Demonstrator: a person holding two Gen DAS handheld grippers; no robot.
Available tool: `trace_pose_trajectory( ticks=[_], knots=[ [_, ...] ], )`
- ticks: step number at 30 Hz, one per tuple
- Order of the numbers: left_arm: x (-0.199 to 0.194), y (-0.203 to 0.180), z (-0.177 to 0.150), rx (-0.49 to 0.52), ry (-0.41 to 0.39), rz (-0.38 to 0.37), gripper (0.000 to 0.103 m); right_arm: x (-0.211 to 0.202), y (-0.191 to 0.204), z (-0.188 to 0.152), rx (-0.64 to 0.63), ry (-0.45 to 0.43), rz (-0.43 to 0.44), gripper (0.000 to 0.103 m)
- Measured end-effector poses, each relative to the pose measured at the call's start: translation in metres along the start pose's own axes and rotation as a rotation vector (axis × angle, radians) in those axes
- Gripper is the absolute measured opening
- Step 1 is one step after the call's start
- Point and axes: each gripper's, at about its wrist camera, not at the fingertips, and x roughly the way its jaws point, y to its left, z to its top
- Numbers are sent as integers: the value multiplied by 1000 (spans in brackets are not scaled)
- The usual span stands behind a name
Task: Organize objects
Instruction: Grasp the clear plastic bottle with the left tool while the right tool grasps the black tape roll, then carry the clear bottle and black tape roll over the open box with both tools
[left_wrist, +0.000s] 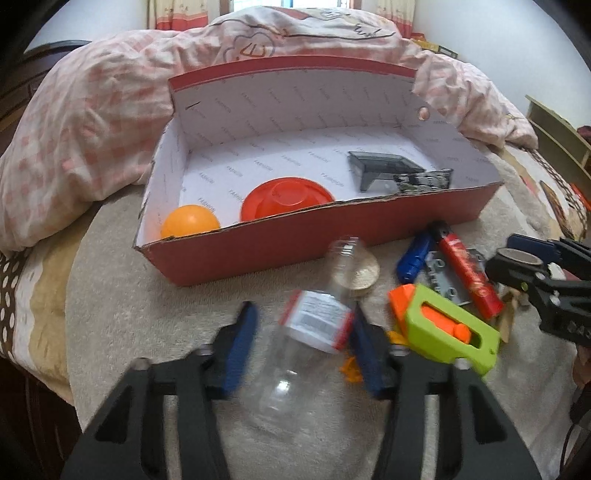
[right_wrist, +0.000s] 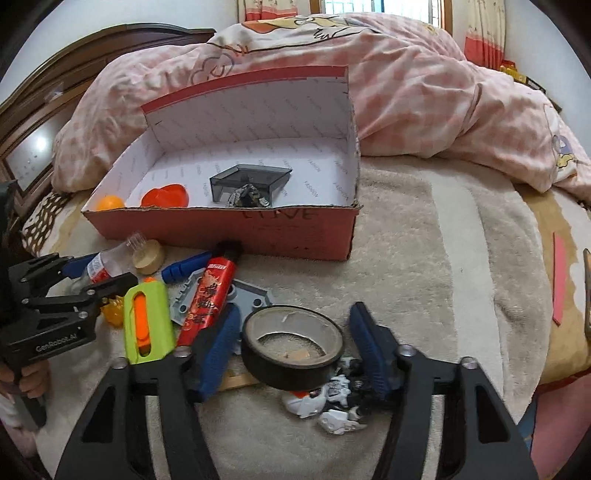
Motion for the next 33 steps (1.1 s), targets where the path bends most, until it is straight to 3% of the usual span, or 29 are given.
trace_pose_trajectory(
  ticks=[1, 6, 18, 33],
  knots=[
    [-1, -2, 0, 3, 0, -4, 35, -1, -1, 0, 10, -2, 15, 54],
    [-6, -4, -2, 4, -6, -11, 34, -8, -6, 1, 63, -18, 67, 51],
    [-36, -2, -2, -37, -58, -47, 34, -41, 13, 1, 45, -99, 127, 51],
    [-66, -6, 14, -52, -114, -94, 34, -64, 32, 12, 24, -134, 197, 51]
  ],
)
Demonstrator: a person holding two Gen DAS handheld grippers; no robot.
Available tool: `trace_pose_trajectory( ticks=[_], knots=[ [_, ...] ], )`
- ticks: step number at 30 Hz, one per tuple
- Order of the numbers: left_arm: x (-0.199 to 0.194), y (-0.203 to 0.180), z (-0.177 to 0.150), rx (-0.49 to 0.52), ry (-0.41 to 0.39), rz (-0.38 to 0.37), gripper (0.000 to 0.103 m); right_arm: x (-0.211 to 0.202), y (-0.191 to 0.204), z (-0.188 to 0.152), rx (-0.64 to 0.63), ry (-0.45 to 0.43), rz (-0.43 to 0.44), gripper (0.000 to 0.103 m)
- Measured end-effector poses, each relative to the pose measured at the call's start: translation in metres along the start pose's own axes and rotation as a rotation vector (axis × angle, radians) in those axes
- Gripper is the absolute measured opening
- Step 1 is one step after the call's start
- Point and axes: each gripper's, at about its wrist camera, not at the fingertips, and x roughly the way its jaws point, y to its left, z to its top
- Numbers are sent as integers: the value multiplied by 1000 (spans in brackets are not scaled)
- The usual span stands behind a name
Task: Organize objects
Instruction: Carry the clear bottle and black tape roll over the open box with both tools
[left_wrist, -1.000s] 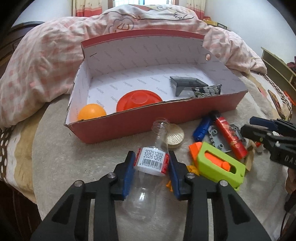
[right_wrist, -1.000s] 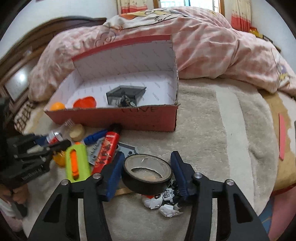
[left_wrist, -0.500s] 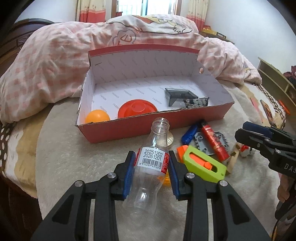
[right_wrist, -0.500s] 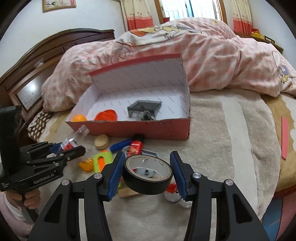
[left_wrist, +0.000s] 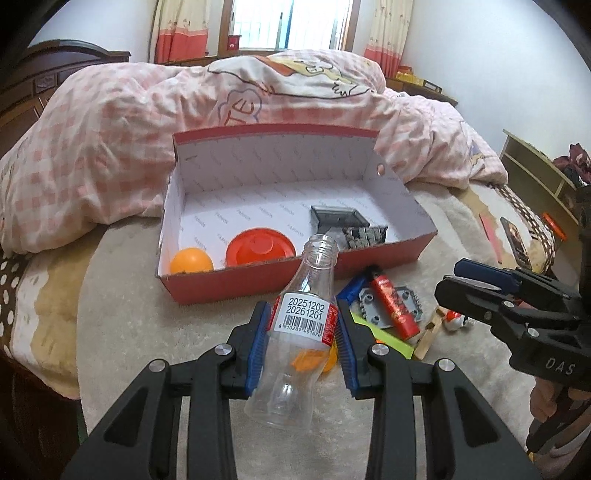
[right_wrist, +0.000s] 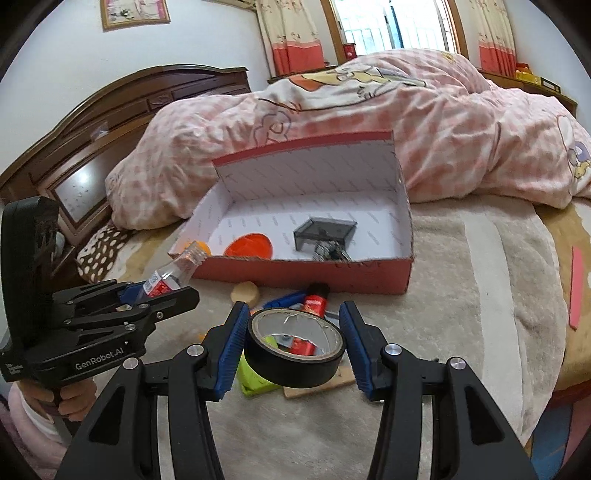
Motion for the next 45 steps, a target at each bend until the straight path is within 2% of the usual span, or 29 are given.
trace_pose_trajectory(
  ticks=[24, 34, 45],
  knots=[
    [-1, 3, 43, 14, -42, 20, 34, 7, 12, 43, -38, -26, 37, 51],
    [8, 9, 54, 9, -37, 28, 34, 20, 11, 63, -34, -29, 39, 51],
    [29, 14, 63, -6, -12, 41, 34, 41, 5, 68, -30, -1, 45, 51]
  ],
)
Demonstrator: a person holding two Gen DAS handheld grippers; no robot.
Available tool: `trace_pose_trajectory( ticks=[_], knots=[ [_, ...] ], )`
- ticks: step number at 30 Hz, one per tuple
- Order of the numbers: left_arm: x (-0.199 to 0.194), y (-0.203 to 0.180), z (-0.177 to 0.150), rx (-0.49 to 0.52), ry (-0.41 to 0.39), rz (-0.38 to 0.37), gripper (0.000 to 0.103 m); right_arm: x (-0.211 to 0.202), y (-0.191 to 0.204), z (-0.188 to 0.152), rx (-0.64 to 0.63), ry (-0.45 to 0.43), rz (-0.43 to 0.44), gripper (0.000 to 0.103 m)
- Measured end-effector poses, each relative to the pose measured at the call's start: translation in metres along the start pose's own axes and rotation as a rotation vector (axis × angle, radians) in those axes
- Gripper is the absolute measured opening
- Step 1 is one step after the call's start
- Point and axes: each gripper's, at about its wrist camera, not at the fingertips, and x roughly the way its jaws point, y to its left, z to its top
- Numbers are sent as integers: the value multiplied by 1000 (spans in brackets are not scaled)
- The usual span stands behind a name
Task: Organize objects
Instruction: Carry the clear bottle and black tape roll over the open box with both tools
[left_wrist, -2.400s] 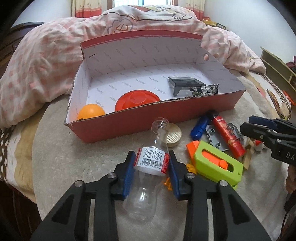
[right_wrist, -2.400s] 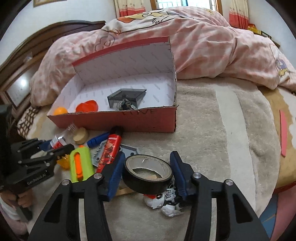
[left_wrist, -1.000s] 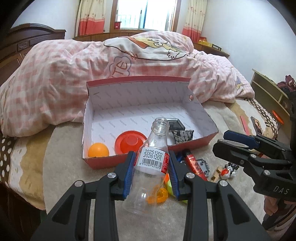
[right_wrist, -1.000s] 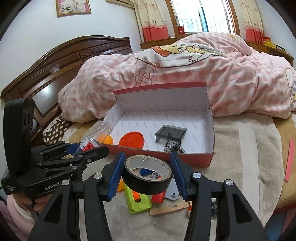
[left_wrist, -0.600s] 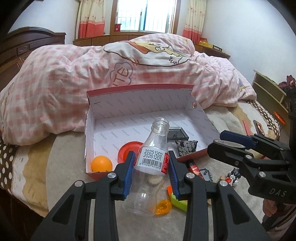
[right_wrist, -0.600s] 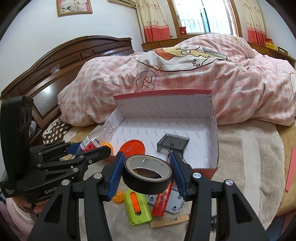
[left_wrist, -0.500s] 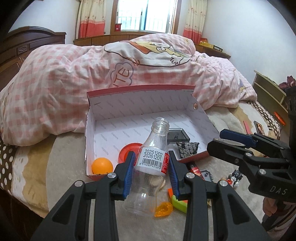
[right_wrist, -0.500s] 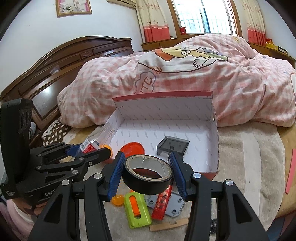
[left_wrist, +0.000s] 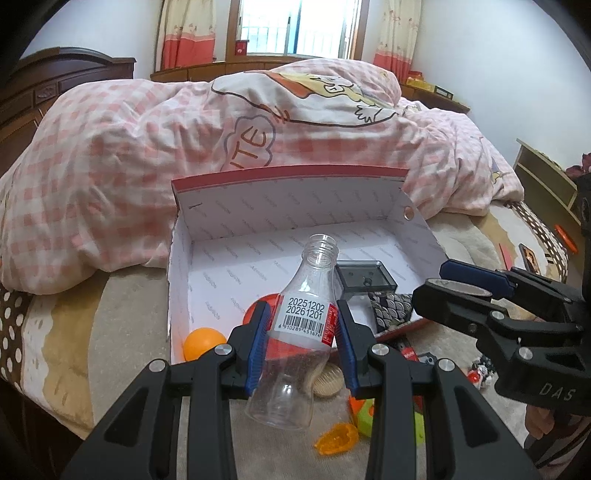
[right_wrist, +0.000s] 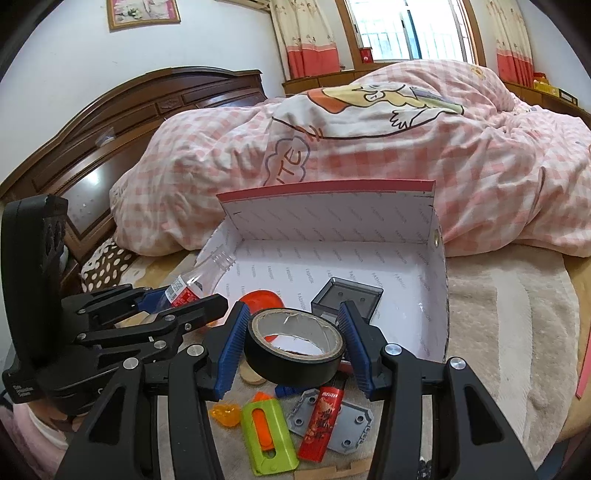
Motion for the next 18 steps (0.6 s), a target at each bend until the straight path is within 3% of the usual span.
trace_pose_trajectory(
  ticks=[18],
  knots=[
    [60, 16, 17, -10, 65, 87, 34, 39, -20, 15, 1, 16, -69, 51]
  ],
)
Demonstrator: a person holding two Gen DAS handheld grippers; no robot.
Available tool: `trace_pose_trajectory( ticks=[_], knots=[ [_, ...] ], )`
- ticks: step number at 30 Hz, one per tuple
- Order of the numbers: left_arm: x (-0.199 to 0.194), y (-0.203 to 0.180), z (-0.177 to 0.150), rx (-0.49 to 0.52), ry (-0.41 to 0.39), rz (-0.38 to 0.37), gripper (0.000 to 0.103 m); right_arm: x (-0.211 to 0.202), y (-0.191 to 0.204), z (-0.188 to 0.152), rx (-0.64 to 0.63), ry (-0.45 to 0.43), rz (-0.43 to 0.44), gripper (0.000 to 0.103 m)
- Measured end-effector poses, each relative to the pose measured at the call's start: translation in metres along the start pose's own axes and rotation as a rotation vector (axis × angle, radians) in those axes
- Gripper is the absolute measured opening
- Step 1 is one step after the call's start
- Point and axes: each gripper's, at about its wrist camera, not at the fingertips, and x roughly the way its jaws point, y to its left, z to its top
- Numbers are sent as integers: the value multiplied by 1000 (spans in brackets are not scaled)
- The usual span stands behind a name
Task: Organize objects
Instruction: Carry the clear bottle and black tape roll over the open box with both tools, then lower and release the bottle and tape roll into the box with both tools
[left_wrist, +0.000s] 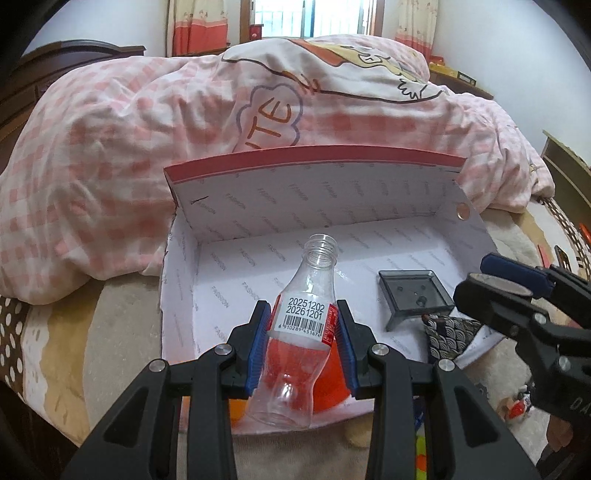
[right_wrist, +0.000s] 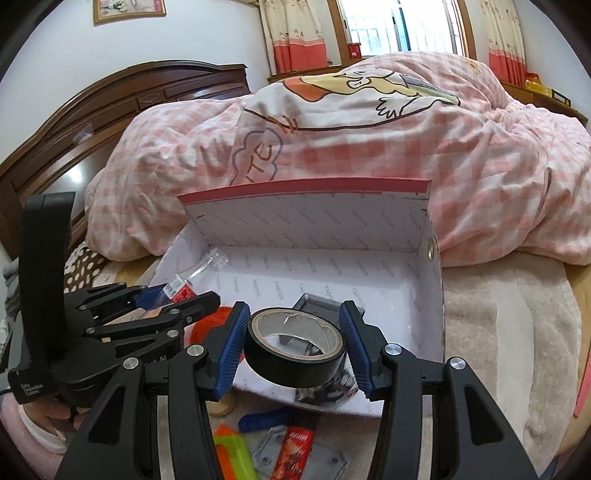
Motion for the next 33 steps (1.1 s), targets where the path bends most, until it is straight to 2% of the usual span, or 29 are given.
trace_pose_trajectory(
  ticks=[12, 15, 18, 22, 33],
  knots=[
    [15, -2, 4, 6, 12, 2, 34, 29, -5, 4, 18, 23, -54, 52],
    [21, -2, 5, 4, 45, 4, 35, 31, -5, 2, 10, 14, -62, 52],
    [23, -4, 4, 1, 58, 8, 40, 31, -1, 0, -18, 5, -71, 53],
    [22, -7, 4, 8, 59, 17, 44, 26, 2, 0, -34, -20, -62, 62],
    [4, 3, 0, -17, 40, 5, 44, 9, 0, -1, -4, -55, -50, 62]
  ],
)
